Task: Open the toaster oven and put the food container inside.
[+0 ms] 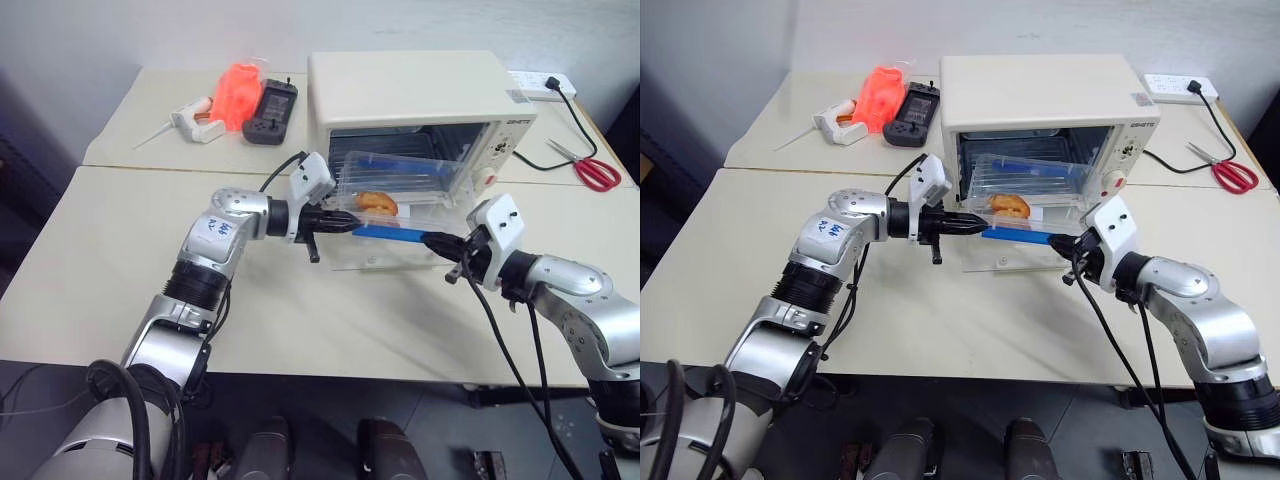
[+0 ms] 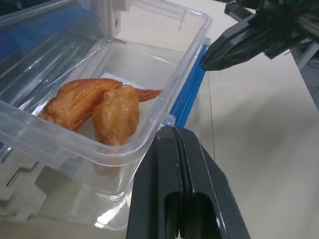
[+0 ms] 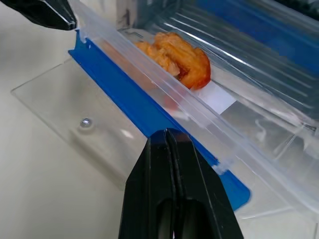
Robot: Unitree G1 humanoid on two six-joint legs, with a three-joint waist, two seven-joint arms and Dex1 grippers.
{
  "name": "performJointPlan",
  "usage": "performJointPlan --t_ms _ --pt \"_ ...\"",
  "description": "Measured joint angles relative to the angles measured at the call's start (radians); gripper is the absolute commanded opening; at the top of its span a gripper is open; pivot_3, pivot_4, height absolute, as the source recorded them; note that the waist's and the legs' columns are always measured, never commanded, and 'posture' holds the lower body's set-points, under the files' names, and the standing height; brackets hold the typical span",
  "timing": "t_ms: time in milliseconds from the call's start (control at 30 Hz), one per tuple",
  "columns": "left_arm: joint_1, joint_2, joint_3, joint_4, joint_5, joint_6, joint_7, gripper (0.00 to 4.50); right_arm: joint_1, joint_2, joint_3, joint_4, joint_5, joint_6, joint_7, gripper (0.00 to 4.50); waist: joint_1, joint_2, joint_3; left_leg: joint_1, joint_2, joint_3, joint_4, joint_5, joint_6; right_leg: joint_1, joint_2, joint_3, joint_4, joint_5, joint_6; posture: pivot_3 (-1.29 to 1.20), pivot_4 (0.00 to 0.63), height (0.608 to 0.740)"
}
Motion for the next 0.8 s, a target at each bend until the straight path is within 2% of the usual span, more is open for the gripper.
performJointPlan --t_ms 233,367,533,700,800 --pt "0.001 -0.047 0.011 -0.009 0.006 0.017 0.099 0.0 -0.23 0.099 0.05 0.276 -0.153 -0.129 0.004 0.03 -0.018 0.0 0.0 0.0 0.0 -0.001 -0.001 0.001 -0.001 -0.001 0.0 0.0 0.001 0.0 0.0 0.0 0.15 0.74" --pt "-0.002 -0.058 0.029 0.007 0.028 0.007 0.166 0.0 -0.287 0.144 0.051 0.376 -0.208 -0.189 0.003 0.03 -0.019 0.0 0.0 0.0 0.0 0.0 -0.002 0.001 -0.001 -0.001 -0.001 -0.001 0.001 0.0 0.0 0.0 0.15 0.74" --pt "-0.119 -0.112 0.115 0.216 0.086 -0.082 0.409 0.0 -0.395 0.238 0.051 0.54 -0.271 -0.278 -0.027 0.03 -0.02 0.0 0.0 -0.001 0.0 0.0 -0.001 0.001 -0.002 -0.002 -0.001 -0.001 0.002 0.0 0.001 0.0 0.15 0.74" --pt "-0.15 -0.134 0.154 0.265 0.085 -0.126 0.444 0.0 -0.424 0.259 0.045 0.581 -0.293 -0.318 -0.037 0.03 -0.02 0.0 0.0 -0.001 -0.001 -0.001 -0.003 0.001 -0.003 -0.003 -0.001 -0.002 0.001 0.0 0.0 0.0 0.15 0.74" --pt "-0.113 -0.129 0.157 0.19 0.061 -0.09 0.391 0.0 -0.41 0.257 0.04 0.563 -0.293 -0.325 -0.029 0.03 -0.022 0.0 0.0 -0.001 -0.001 -0.001 -0.004 0.001 -0.003 -0.004 -0.001 -0.002 0.001 0.0 0.0 0.0 0.15 0.74"
